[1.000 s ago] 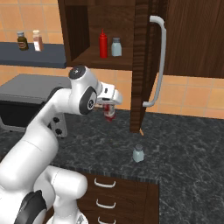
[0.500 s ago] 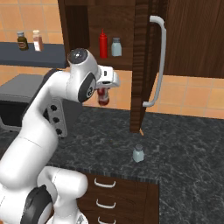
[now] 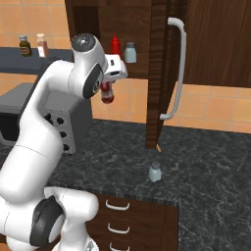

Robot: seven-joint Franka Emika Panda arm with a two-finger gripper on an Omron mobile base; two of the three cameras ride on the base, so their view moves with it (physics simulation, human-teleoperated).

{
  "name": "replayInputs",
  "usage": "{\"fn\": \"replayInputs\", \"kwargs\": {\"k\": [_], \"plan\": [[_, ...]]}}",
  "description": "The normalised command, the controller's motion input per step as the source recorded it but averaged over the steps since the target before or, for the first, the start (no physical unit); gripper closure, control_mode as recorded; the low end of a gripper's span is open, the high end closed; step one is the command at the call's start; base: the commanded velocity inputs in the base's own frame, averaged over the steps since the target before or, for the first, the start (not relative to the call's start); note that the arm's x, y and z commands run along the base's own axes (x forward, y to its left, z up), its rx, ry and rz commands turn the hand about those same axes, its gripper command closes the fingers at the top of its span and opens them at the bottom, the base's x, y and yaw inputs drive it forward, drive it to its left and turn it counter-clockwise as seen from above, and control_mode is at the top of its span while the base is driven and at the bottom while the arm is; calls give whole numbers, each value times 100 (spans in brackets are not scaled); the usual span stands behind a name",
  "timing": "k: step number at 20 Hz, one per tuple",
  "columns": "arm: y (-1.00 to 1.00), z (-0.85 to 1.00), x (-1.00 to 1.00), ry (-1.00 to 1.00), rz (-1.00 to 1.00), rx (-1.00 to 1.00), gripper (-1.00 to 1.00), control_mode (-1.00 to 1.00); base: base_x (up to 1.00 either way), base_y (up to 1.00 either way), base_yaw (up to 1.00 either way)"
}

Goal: Put the shaker and condiment bottle from the counter next to their counterparts in the cabinet.

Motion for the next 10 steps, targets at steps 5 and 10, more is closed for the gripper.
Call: {"fn": "replayInputs", "kwargs": {"k": [5, 10], "plan": [[23, 56, 0, -2, 11, -9, 100, -100, 0, 0, 0], [16, 59, 0, -14, 13, -10, 100, -100, 0, 0, 0]]}}
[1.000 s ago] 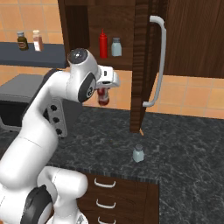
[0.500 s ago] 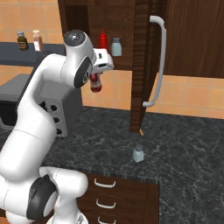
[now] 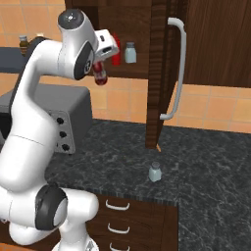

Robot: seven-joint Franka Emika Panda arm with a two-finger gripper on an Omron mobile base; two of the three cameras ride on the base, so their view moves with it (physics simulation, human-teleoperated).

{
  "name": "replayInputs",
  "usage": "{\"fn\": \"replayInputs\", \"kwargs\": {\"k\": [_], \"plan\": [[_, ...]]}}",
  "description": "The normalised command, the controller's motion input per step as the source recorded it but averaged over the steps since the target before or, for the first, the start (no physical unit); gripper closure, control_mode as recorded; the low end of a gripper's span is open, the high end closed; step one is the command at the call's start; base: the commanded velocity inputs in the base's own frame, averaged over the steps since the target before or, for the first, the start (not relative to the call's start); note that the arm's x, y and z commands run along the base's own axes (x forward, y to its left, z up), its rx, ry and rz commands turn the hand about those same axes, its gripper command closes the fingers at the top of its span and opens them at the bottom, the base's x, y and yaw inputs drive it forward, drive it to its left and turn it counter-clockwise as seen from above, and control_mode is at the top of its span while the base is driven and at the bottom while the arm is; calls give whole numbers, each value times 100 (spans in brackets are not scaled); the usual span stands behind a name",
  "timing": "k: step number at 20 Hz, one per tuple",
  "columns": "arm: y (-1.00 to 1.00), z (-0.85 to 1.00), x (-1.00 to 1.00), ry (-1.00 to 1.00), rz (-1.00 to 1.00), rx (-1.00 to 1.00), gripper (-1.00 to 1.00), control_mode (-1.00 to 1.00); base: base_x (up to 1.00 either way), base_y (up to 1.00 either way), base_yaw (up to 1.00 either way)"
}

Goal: Put the shaker and condiment bottle from the counter next to their counterparts in the cabinet.

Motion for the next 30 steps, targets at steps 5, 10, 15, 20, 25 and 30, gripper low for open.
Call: {"fn": "replayInputs", "kwargs": {"k": [5, 10, 15, 20, 25, 30], "plan": [[2, 34, 0, -21, 13, -5, 100, -100, 0, 0, 0], [0, 0, 21, 0, 5, -2, 100, -100, 0, 0, 0], [1, 0, 50, 6, 0, -4, 100, -100, 0, 0, 0], [2, 0, 43, 3, 1, -3, 100, -100, 0, 0, 0], [7, -1, 12, 0, 6, -2, 100, -100, 0, 0, 0], [9, -12, 22, 0, 5, -6, 100, -100, 0, 0, 0]]}}
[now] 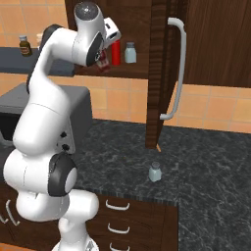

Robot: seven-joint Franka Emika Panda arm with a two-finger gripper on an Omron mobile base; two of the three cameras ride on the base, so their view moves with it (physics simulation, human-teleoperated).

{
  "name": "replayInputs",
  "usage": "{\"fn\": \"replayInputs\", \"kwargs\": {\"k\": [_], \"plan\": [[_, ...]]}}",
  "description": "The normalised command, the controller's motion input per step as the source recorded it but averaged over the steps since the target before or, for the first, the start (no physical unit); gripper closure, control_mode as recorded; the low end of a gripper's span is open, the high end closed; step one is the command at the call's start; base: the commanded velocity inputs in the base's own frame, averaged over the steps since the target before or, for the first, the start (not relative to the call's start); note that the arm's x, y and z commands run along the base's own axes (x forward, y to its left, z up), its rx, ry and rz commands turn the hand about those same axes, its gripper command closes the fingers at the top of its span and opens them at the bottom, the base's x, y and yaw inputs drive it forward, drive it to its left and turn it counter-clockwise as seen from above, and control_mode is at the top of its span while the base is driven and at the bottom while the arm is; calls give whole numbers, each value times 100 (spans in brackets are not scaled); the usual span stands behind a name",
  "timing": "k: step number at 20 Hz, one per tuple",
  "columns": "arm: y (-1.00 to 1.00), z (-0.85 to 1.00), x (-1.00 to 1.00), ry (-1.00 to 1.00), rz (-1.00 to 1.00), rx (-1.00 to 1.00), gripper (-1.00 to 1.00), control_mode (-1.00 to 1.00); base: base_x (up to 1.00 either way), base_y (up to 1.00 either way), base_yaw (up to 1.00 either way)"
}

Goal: Put the shaker and condiment bottle from the counter next to their counterparts in the cabinet.

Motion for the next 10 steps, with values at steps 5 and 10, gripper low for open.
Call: {"fn": "replayInputs", "kwargs": {"k": [5, 10], "plan": [[5, -23, 33, 1, 3, -7, 100, -100, 0, 0, 0], [9, -9, 42, 2, 4, -6, 100, -100, 0, 0, 0]]}}
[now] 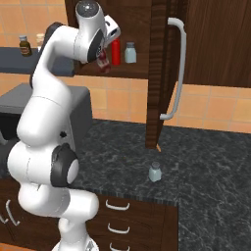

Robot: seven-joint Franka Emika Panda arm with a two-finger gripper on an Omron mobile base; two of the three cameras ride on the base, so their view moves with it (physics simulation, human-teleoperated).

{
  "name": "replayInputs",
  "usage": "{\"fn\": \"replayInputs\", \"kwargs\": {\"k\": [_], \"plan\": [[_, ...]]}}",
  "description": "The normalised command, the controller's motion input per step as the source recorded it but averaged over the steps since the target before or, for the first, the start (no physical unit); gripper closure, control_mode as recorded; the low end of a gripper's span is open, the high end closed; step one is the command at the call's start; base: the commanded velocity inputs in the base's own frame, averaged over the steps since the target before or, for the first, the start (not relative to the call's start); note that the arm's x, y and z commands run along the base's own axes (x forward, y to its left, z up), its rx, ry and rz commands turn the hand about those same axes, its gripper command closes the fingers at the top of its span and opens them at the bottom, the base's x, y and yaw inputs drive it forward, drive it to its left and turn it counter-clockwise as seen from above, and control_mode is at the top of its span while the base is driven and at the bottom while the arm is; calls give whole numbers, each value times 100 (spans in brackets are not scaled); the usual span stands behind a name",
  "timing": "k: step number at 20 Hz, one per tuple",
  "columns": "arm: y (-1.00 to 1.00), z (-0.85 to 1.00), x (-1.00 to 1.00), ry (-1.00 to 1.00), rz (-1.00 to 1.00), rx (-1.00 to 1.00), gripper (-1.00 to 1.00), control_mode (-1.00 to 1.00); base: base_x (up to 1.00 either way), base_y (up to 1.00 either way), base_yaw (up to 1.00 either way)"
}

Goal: Put the shaker and condiment bottle from the counter next to their counterparts in the cabinet.

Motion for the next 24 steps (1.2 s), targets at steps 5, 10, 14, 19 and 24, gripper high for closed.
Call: {"fn": "replayInputs", "kwargs": {"k": [5, 10, 14, 19, 24], "plan": [[9, 0, 50, 2, 5, -3, 100, -100, 0, 0, 0], [11, -8, 40, 0, 4, -7, 100, -100, 0, 0, 0], [36, -19, 27, 0, 3, -15, -100, -100, 0, 0, 0], [20, -11, 35, 2, 0, -8, -100, -100, 0, 0, 0], [0, -10, 24, 0, 0, 0, -100, -100, 0, 0, 0]]}}
